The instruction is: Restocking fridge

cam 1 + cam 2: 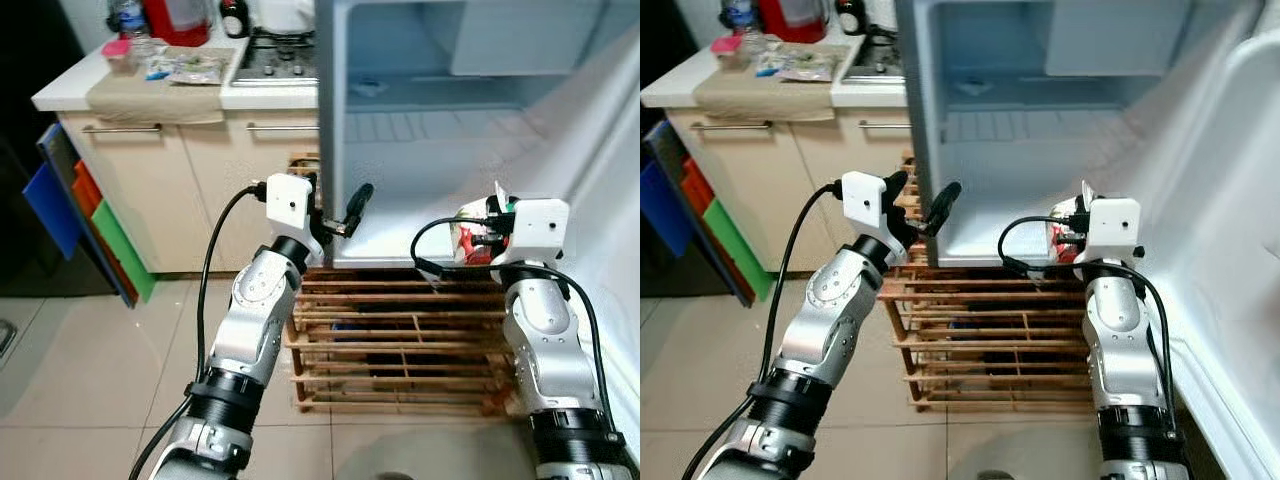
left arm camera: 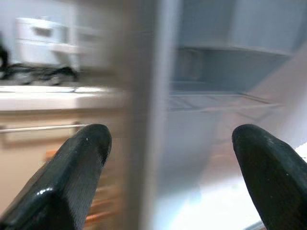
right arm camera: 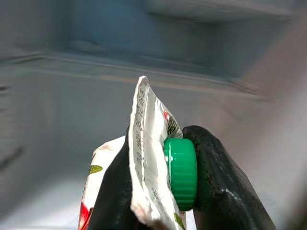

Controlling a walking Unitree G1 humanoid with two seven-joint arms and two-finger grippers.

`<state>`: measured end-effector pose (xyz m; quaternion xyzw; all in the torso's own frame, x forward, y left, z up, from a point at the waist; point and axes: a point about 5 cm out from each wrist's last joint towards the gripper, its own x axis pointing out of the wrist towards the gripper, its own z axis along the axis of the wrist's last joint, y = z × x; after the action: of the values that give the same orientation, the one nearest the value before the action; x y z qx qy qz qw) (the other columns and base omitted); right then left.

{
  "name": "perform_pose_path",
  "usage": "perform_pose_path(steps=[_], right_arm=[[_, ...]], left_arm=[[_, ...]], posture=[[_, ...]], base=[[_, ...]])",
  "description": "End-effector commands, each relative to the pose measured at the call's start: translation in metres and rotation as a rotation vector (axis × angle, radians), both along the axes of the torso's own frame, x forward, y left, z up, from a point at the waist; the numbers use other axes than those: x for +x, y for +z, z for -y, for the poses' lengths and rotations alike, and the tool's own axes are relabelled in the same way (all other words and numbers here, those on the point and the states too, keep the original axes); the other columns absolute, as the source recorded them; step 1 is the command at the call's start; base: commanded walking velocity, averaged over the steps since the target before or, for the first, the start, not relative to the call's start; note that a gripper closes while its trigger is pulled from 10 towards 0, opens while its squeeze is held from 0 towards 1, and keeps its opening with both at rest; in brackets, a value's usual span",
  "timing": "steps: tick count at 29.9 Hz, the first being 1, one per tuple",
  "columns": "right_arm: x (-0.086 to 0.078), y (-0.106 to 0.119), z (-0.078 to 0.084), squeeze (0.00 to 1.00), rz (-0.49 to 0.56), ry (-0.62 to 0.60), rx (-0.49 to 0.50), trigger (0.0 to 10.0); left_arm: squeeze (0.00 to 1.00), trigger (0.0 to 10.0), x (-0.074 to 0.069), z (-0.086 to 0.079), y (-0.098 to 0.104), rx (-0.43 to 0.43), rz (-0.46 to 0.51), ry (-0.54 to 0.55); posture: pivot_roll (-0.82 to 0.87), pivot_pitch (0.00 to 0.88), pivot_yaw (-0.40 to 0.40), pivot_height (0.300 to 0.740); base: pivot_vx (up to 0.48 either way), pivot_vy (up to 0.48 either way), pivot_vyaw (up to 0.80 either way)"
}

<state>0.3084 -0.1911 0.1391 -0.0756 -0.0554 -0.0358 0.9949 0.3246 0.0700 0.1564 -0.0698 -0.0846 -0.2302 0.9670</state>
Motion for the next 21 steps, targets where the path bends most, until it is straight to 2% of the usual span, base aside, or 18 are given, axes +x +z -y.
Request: perform_pose_path(steps=[1, 8, 11, 13, 16, 21], right_arm=[[0.001, 0.001, 0.003, 0.0, -0.002, -0.004, -0.007, 10.0], [0.012, 0.012, -0.002, 0.0, 0.024, 0.01, -0.006, 10.0], [0.026, 0.023, -0.005, 0.0, 0.042, -0.001, 0.0, 10.0], [0.03, 0.026, -0.008, 0.0, 0.046, -0.001, 0.003, 10.0], [0.039, 0.032, -0.017, 0.0, 0.062, 0.007, -0.008, 10.0], [0.038, 0.036, -0.014, 0.0, 0.097, -0.031, -0.01, 10.0]], left_arm=[[0.0, 10.0, 0.001, 0.0, -0.002, -0.001, -0.016, 0.003], [0.0, 10.0, 0.001, 0.002, -0.001, 0.025, -0.002, -0.02], [0.0, 10.0, 0.0, 0.004, 0.003, 0.06, 0.032, -0.044], [0.0, 10.0, -0.001, 0.005, 0.005, 0.068, 0.049, -0.045], [0.0, 10.0, -0.004, 0.01, 0.004, 0.088, 0.049, -0.111], [0.0, 10.0, -0.012, 0.007, 0.0, 0.109, 0.053, -0.136]], posture=[[-0.2, 0.0, 0.008, 0.732], [-0.2, 0.0, 0.006, 0.732], [-0.18, 0.001, -0.002, 0.732], [-0.18, 0.006, -0.002, 0.732], [-0.17, 0.015, -0.009, 0.732], [-0.14, 0.018, -0.03, 0.732]], base=[[0.0, 0.0, 0.0], [0.0, 0.0, 0.0], [0.0, 0.0, 0.0], [0.0, 0.0, 0.0], [0.0, 0.0, 0.0], [0.0, 0.0, 0.0]])
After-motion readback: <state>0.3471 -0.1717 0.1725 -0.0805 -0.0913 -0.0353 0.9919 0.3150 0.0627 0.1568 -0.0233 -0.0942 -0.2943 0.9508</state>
